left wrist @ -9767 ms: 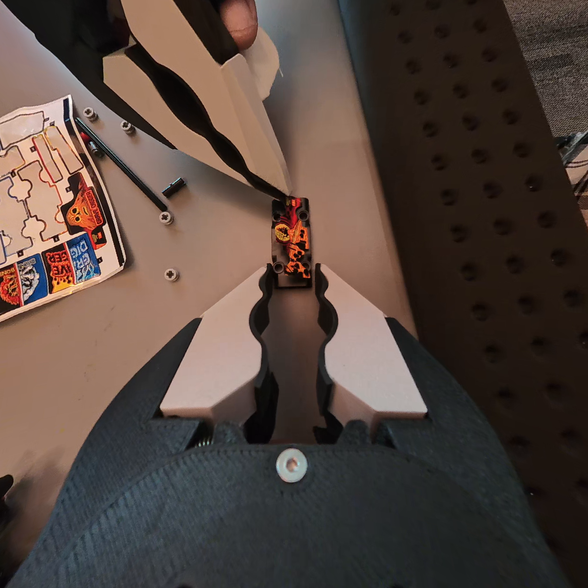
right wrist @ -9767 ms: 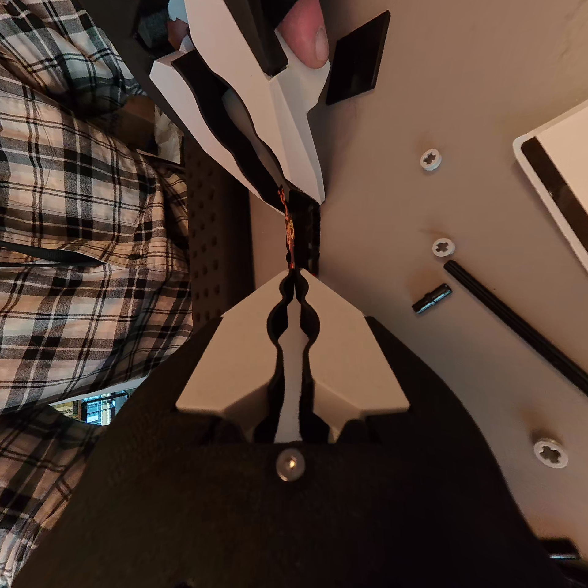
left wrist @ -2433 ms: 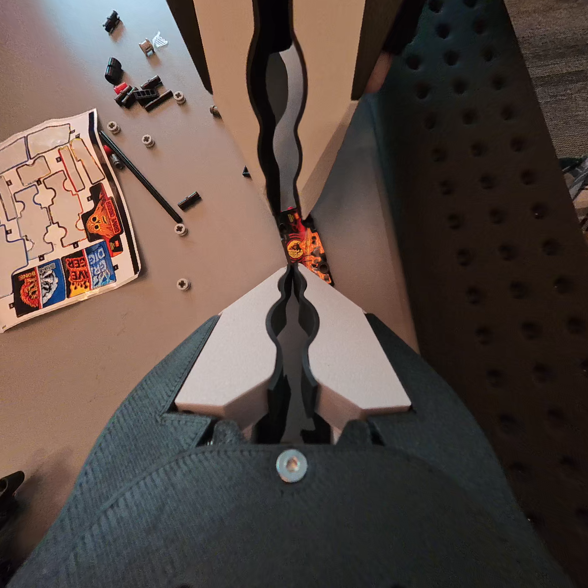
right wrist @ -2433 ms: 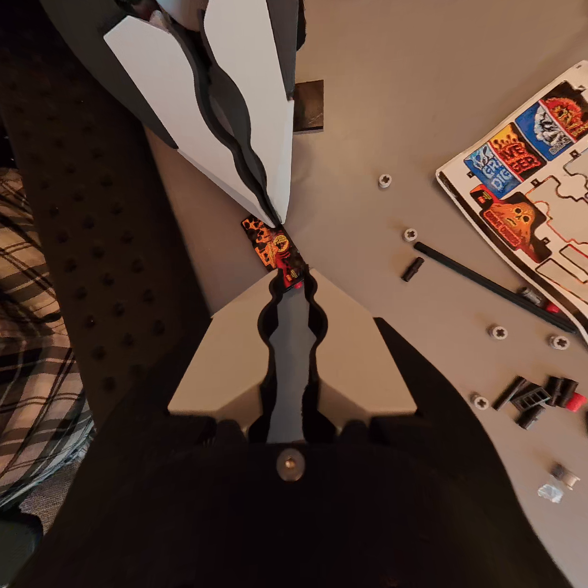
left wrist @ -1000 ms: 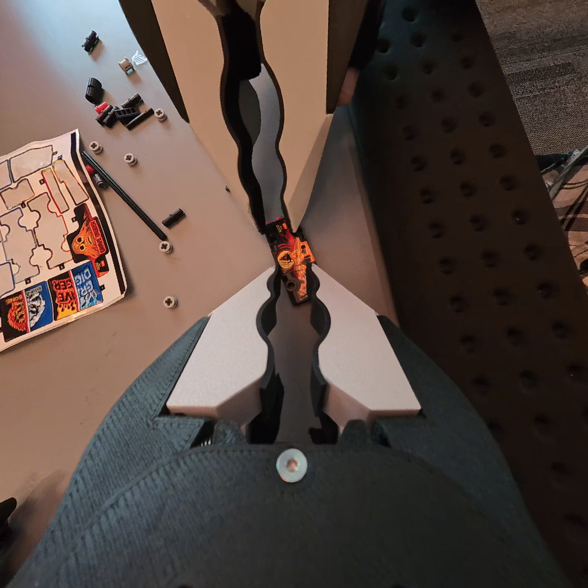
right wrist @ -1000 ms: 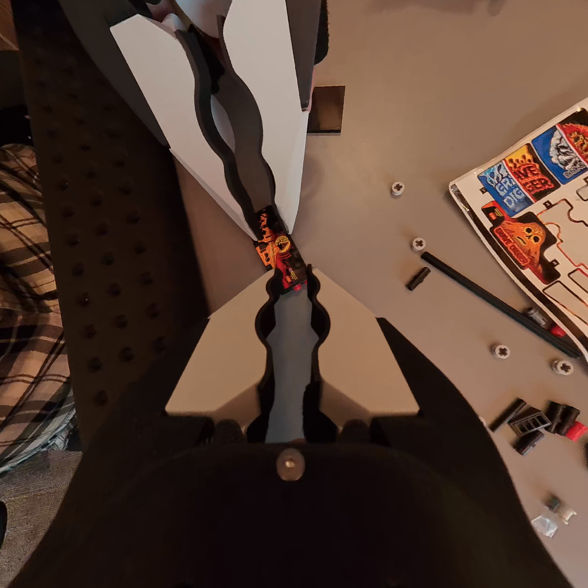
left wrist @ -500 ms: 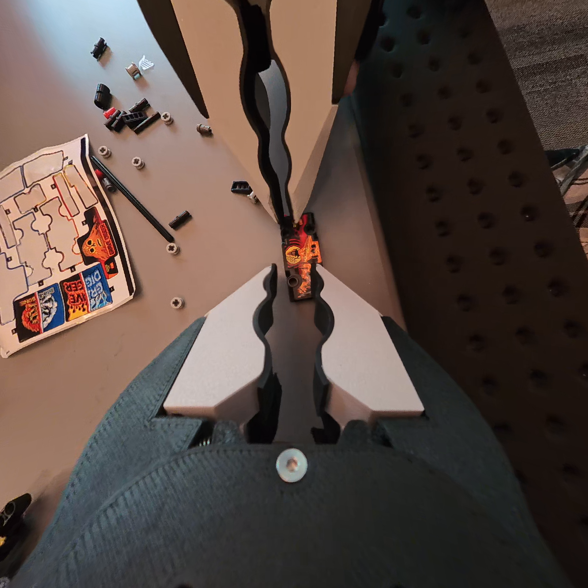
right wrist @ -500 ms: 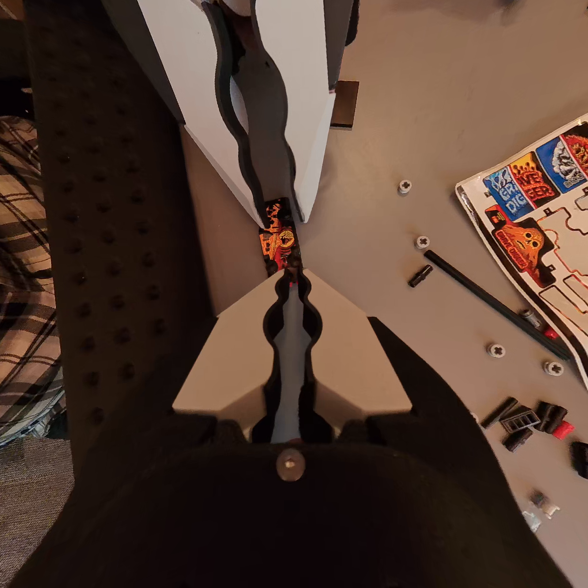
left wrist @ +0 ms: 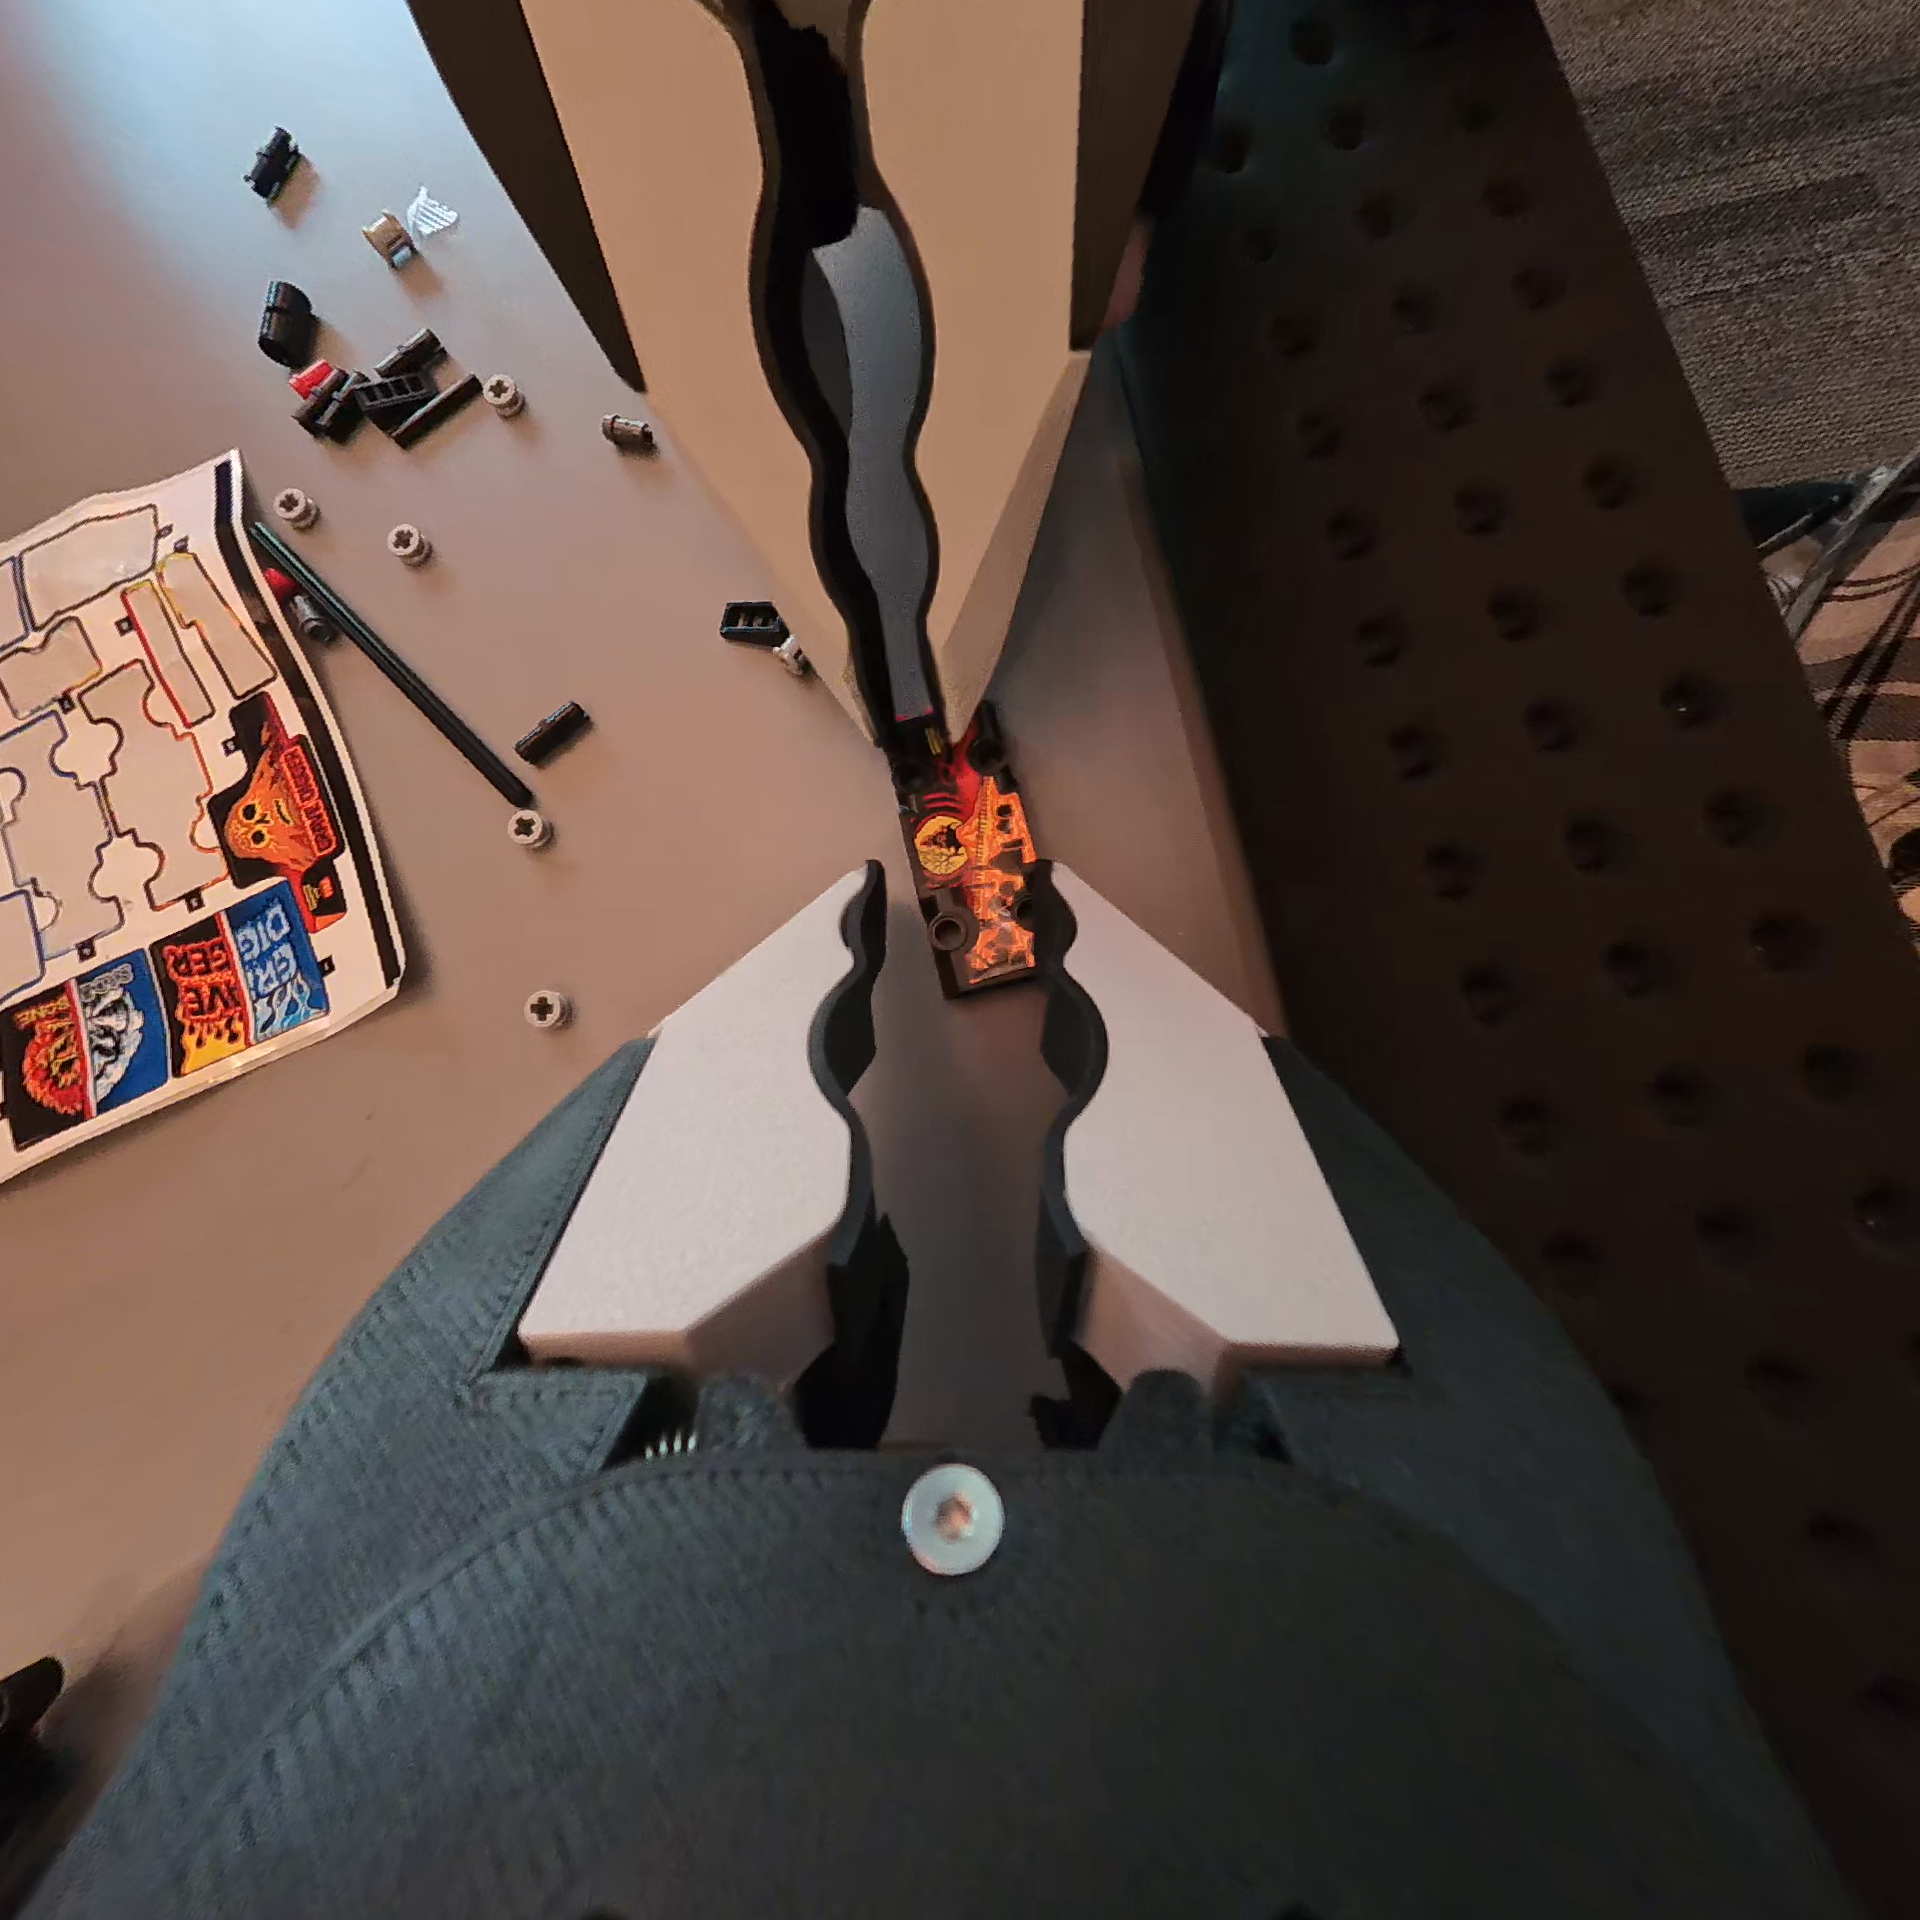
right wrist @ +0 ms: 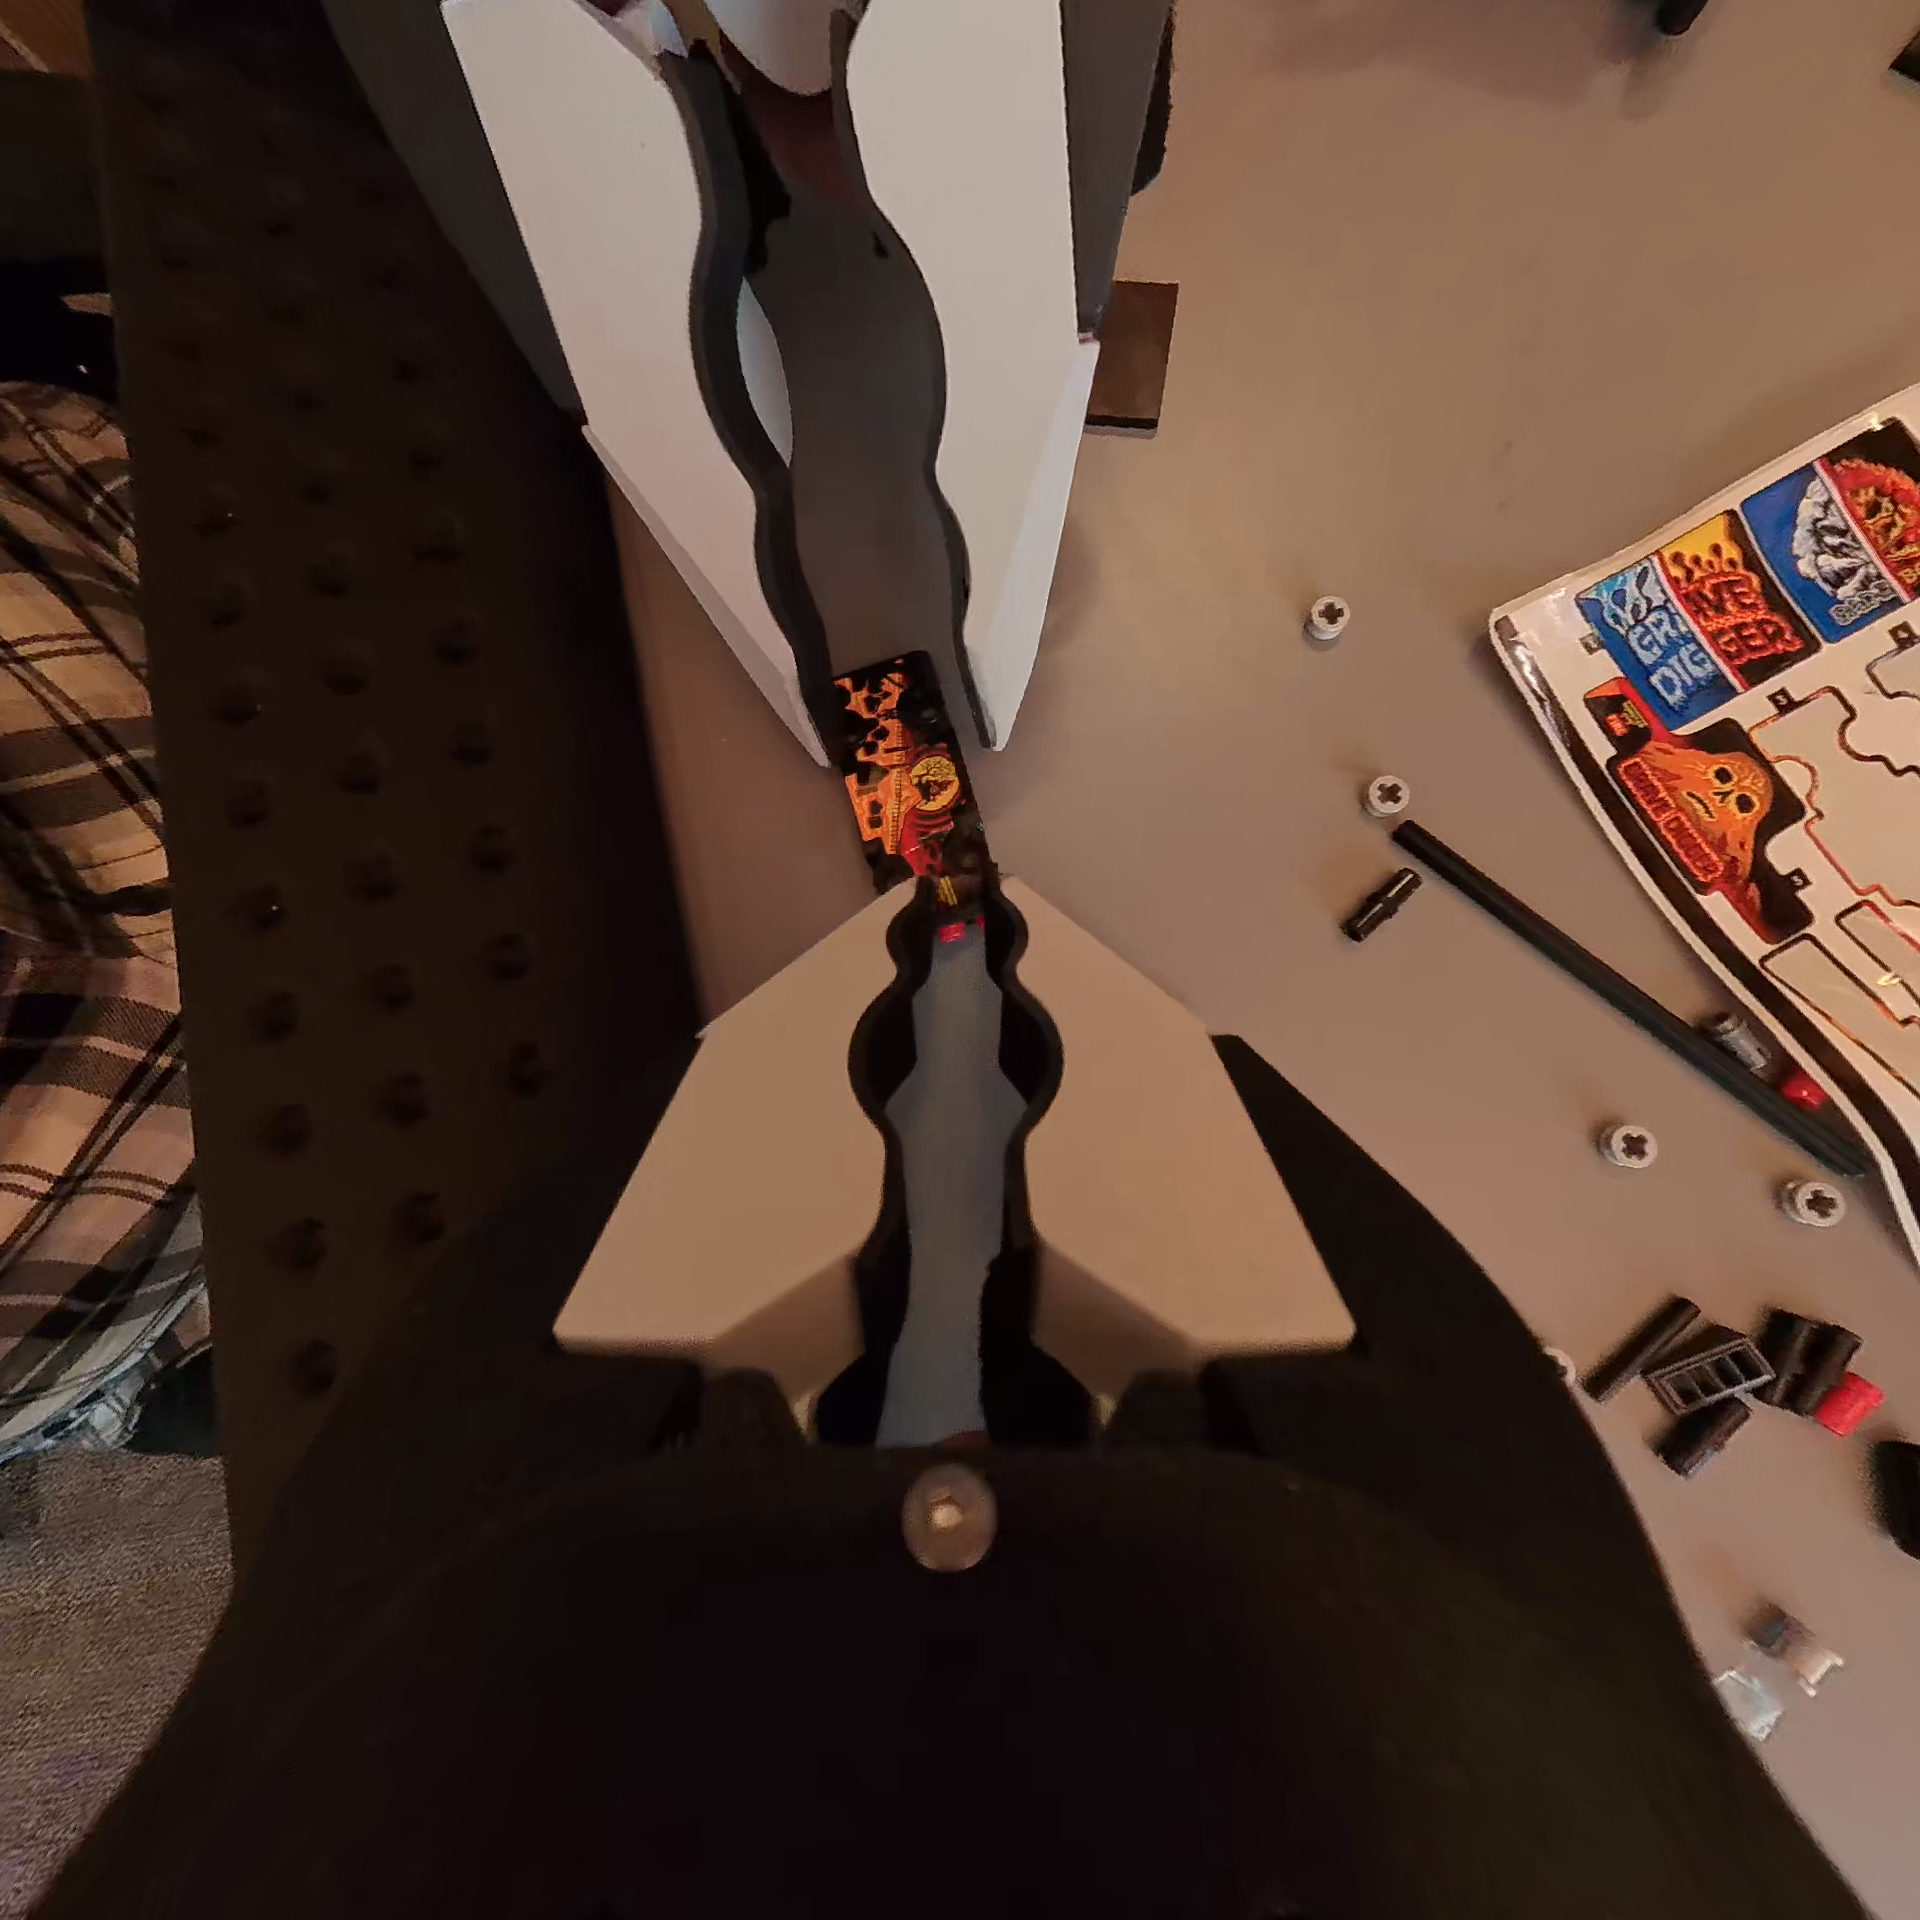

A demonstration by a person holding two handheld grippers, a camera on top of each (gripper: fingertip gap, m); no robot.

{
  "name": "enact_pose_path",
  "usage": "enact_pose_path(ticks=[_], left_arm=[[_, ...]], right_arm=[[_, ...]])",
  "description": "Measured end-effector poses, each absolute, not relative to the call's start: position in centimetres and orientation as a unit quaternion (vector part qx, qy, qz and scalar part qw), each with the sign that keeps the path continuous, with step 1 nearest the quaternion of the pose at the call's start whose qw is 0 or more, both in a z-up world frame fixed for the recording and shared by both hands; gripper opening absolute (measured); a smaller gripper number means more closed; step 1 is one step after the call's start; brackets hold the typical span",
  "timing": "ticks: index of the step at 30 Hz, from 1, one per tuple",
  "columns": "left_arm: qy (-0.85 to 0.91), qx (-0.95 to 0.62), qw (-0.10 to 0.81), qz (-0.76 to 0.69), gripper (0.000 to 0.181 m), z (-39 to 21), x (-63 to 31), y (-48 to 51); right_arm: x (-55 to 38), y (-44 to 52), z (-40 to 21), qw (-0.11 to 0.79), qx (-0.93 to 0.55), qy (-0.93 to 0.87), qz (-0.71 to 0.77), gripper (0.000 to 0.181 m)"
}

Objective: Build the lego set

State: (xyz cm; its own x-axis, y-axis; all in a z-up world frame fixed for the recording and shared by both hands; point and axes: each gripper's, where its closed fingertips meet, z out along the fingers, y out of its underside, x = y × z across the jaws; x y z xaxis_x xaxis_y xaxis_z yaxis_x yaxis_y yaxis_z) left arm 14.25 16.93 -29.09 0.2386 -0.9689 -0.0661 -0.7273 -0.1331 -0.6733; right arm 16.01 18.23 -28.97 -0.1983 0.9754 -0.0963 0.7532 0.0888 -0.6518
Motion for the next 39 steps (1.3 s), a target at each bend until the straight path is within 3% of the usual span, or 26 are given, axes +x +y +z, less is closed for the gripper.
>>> enact_pose_path(ticks=[18,39], left_arm=[[0.591,-0.719,0.307,-0.199,0.023,-29.2,14.4,17.0],[0.603,-0.711,0.317,-0.175,0.022,-29.1,14.5,17.0]], right_arm=[[15.3,18.0,-29.0,0.198,-0.586,-0.727,0.299,0.016],[15.4,17.9,-28.8,0.176,-0.614,-0.696,0.328,0.000]])
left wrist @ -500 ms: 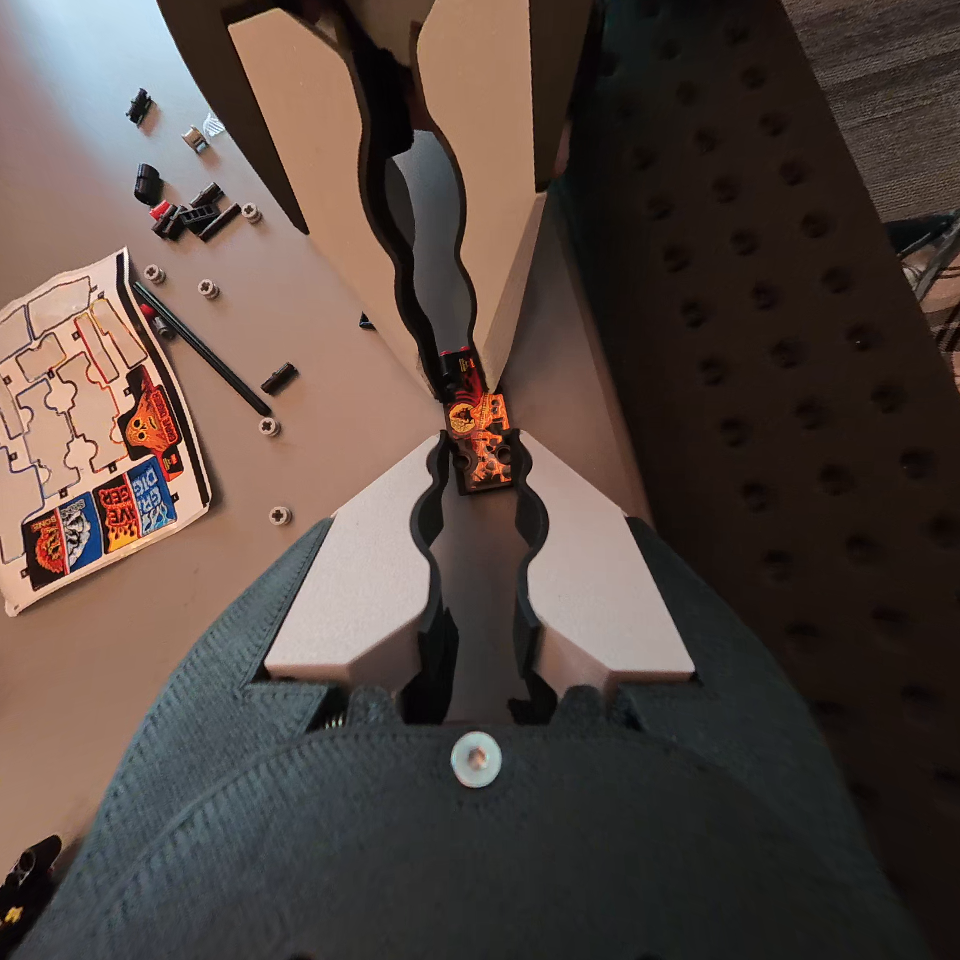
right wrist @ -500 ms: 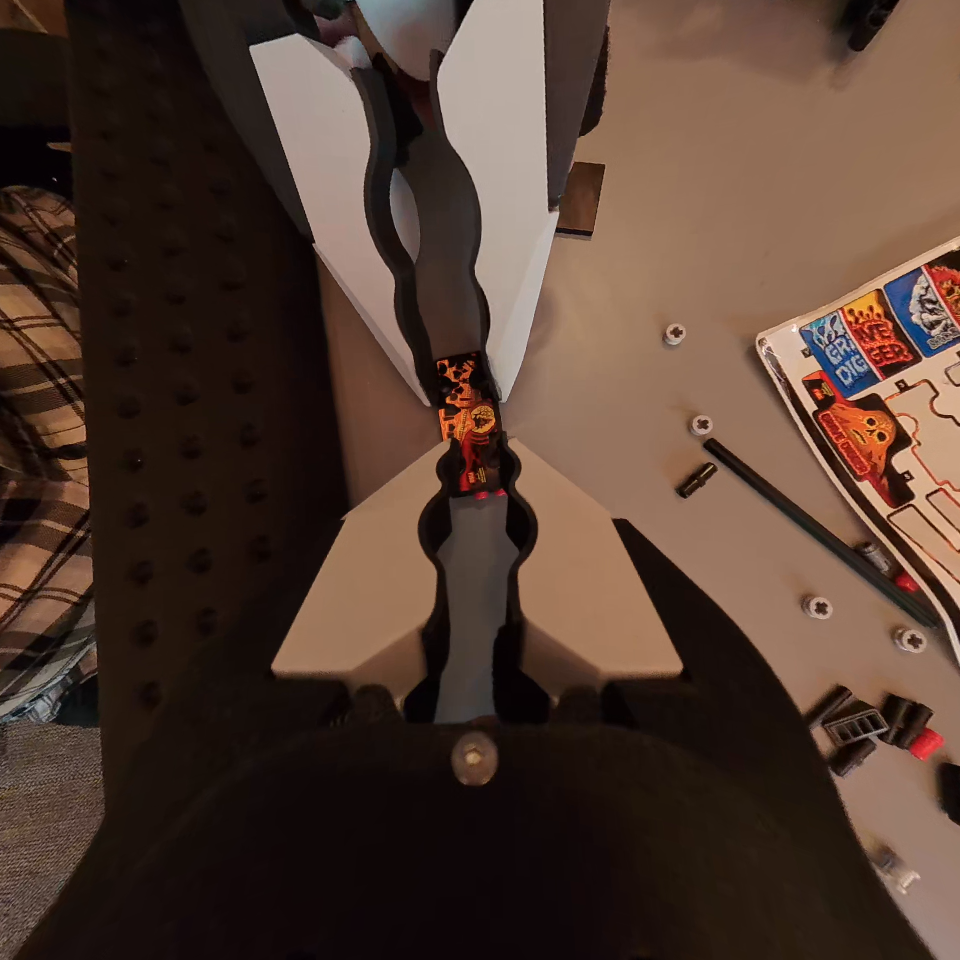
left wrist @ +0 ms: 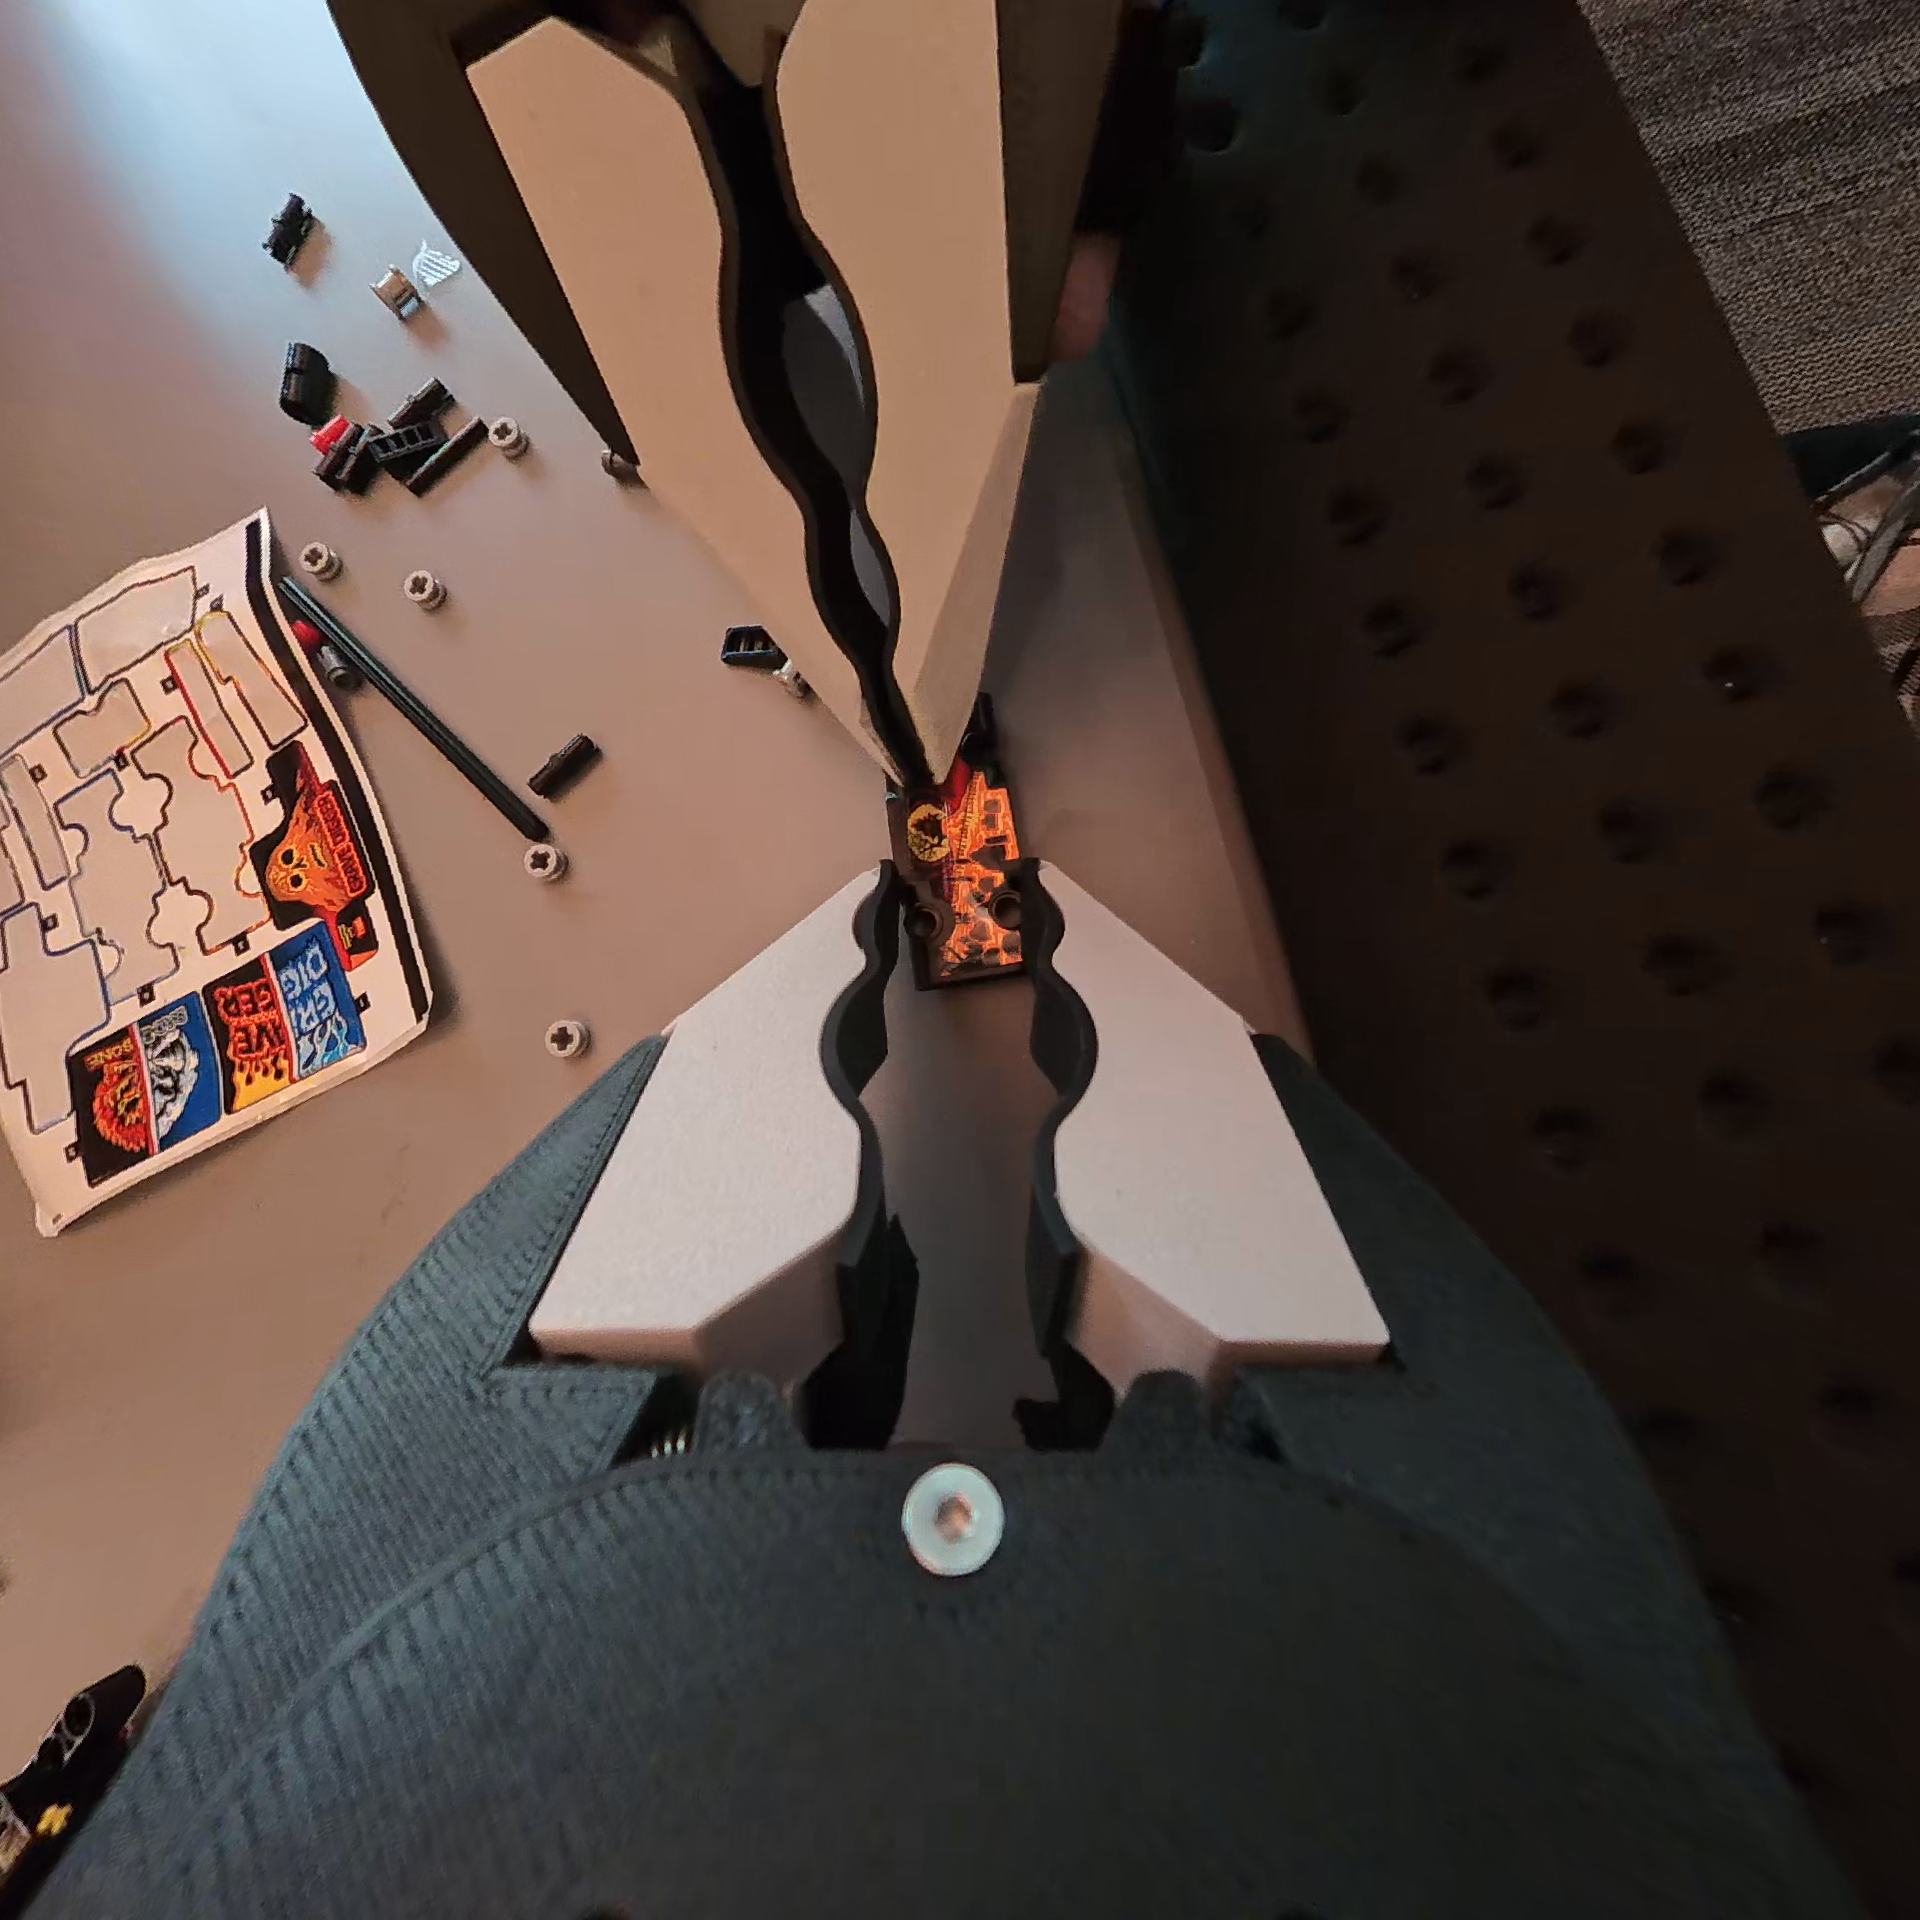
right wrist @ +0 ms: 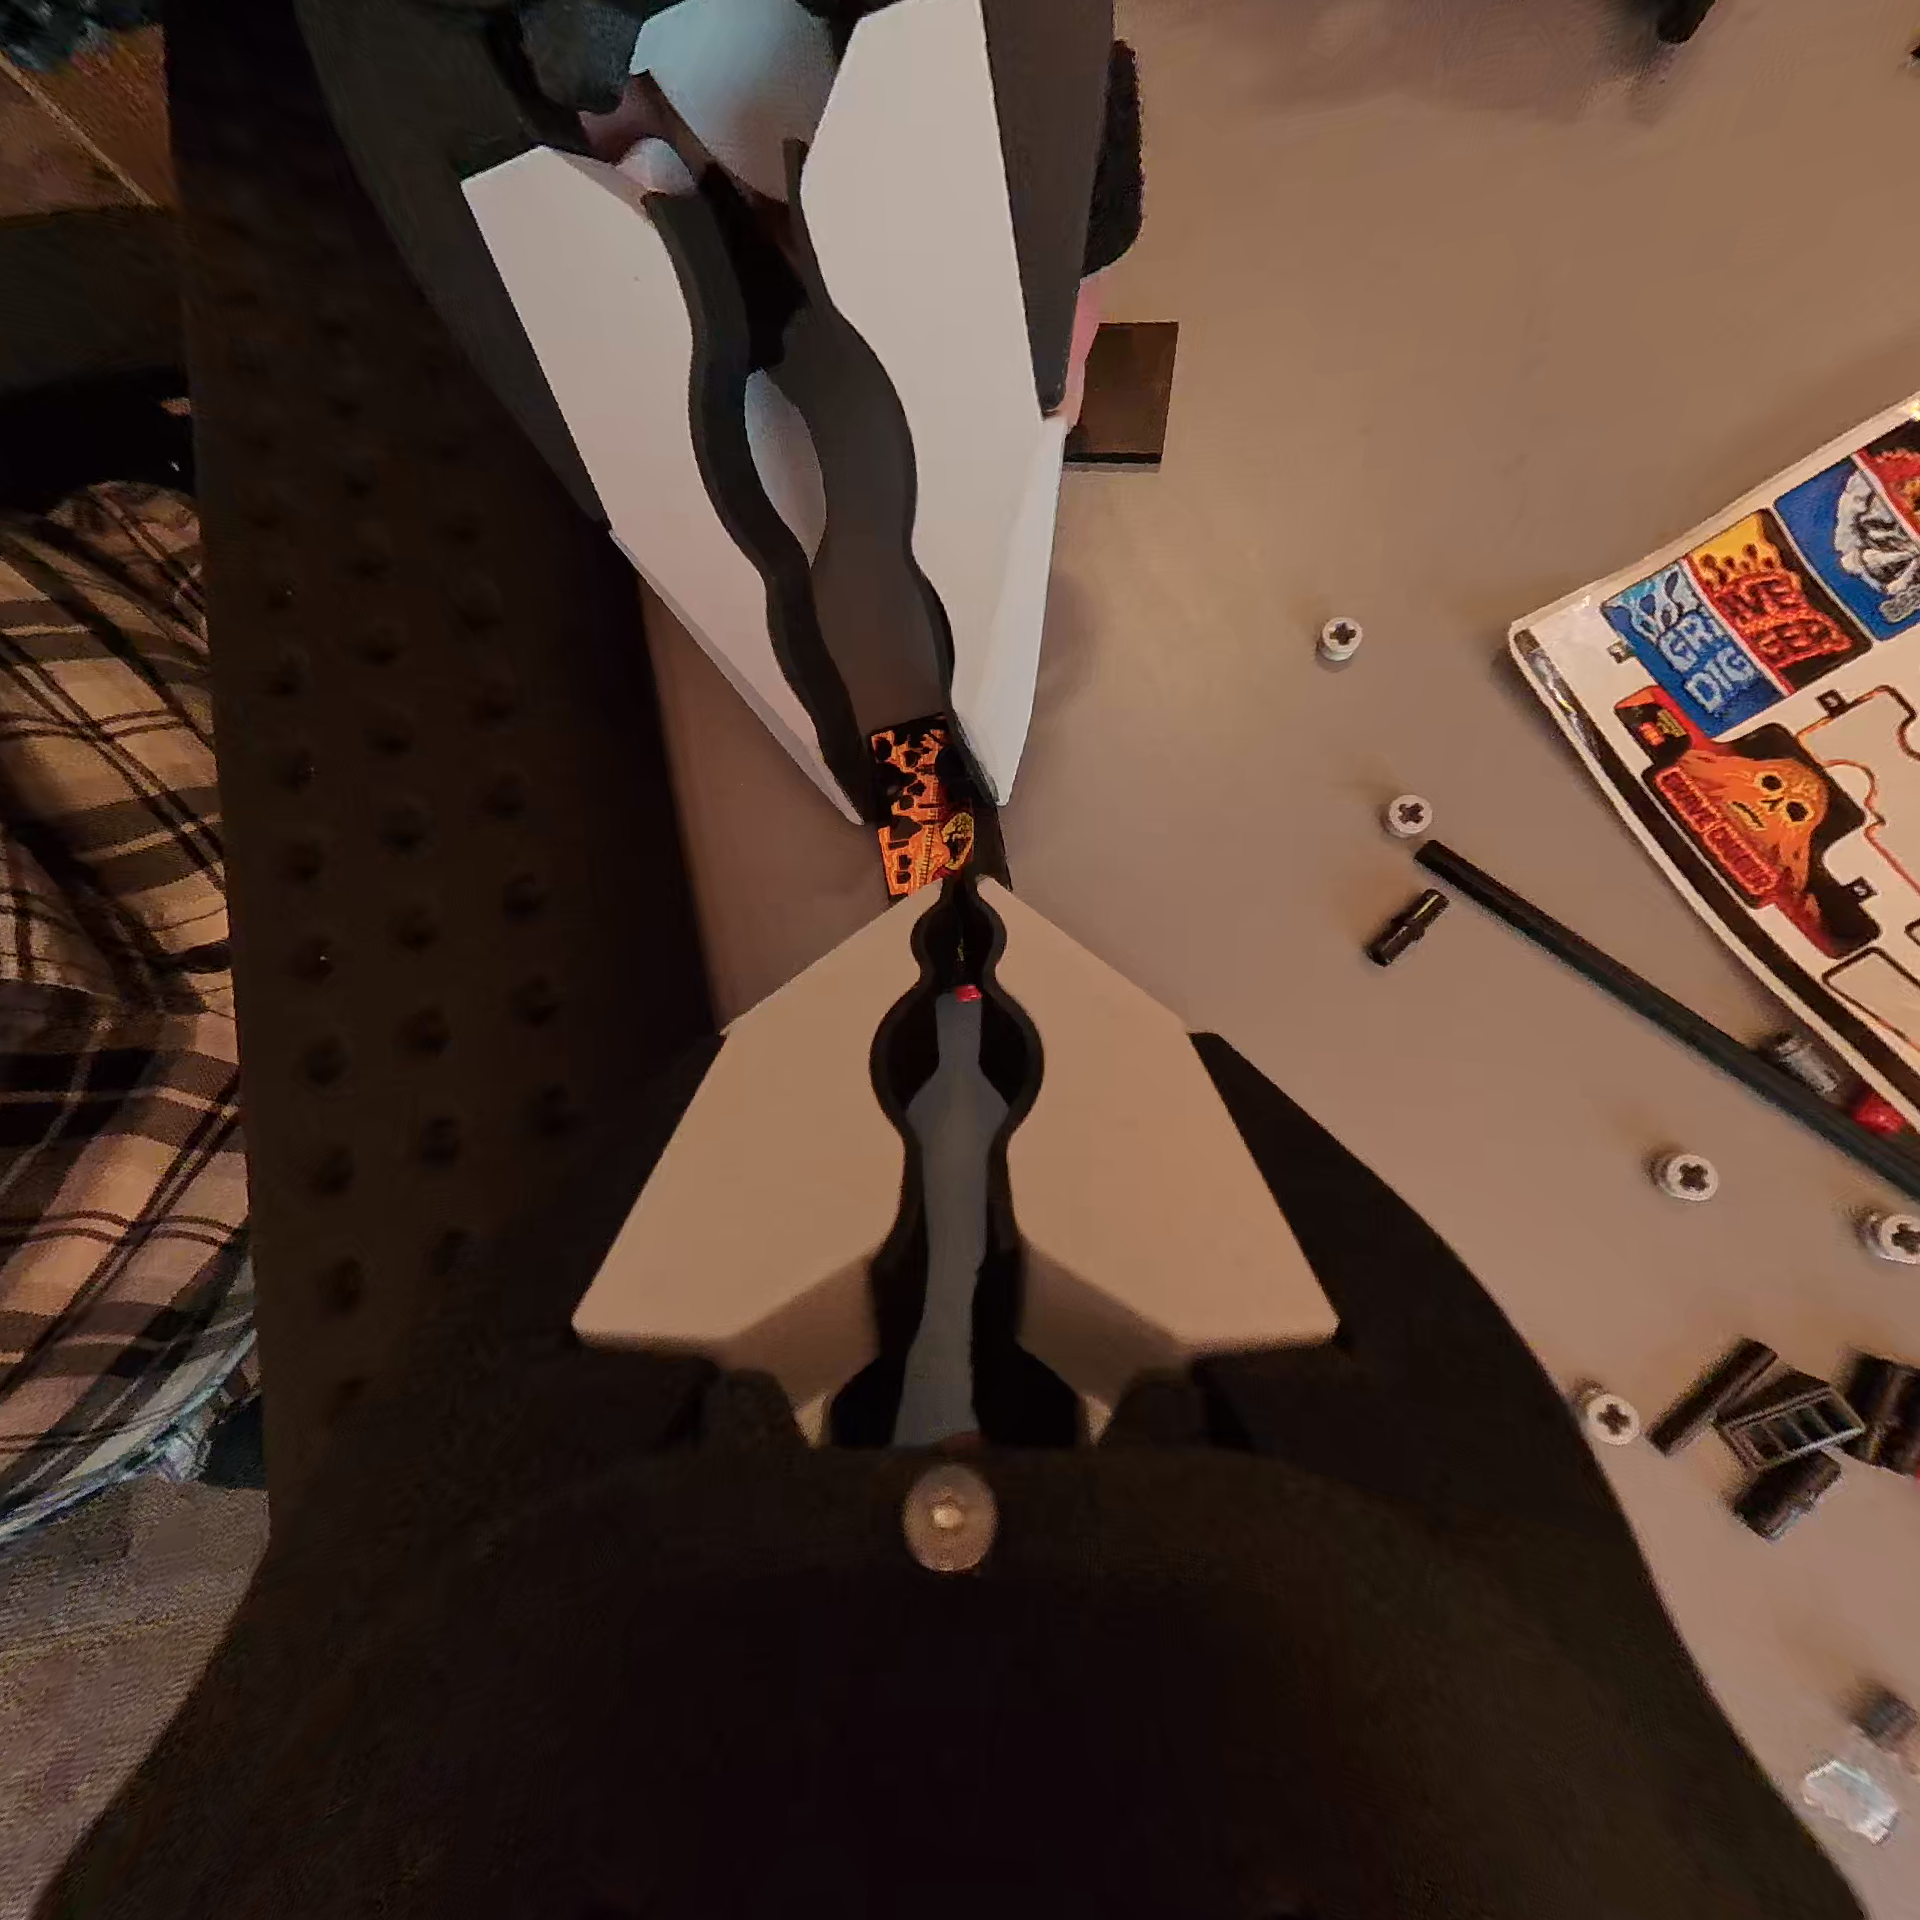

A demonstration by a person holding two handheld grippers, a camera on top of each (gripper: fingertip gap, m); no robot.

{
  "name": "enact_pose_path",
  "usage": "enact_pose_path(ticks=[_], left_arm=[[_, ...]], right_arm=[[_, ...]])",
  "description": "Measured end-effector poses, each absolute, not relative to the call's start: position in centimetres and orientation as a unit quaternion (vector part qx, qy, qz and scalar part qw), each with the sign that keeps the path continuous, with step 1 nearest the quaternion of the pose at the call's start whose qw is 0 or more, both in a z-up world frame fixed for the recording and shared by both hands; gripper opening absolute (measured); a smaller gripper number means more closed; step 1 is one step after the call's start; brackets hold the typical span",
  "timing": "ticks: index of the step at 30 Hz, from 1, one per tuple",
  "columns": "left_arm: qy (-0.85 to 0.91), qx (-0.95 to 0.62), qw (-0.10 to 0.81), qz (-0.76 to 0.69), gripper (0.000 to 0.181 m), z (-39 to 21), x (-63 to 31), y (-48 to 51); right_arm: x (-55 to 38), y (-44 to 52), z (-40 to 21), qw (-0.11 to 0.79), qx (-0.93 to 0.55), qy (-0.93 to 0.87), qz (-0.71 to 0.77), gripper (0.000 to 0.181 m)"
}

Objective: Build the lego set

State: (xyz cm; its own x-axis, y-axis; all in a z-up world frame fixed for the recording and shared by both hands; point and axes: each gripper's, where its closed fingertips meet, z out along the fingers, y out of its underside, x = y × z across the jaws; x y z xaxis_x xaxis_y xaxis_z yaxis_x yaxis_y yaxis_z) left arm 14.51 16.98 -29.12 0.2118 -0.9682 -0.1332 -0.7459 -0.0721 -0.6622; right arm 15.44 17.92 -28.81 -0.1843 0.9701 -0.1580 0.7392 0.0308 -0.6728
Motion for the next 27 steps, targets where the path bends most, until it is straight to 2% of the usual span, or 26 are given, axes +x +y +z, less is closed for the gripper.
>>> enact_pose_path(ticks=[14,27], left_arm=[[0.602,-0.712,0.316,-0.177,0.022,-29.12,14.57,16.93],[0.592,-0.715,0.314,-0.198,0.022,-29.16,14.63,17.01]], right_arm=[[15.50,17.85,-28.72,0.151,-0.639,-0.670,0.347,0.000],[15.43,18.03,-28.82,0.180,-0.625,-0.664,0.370,0.000]])
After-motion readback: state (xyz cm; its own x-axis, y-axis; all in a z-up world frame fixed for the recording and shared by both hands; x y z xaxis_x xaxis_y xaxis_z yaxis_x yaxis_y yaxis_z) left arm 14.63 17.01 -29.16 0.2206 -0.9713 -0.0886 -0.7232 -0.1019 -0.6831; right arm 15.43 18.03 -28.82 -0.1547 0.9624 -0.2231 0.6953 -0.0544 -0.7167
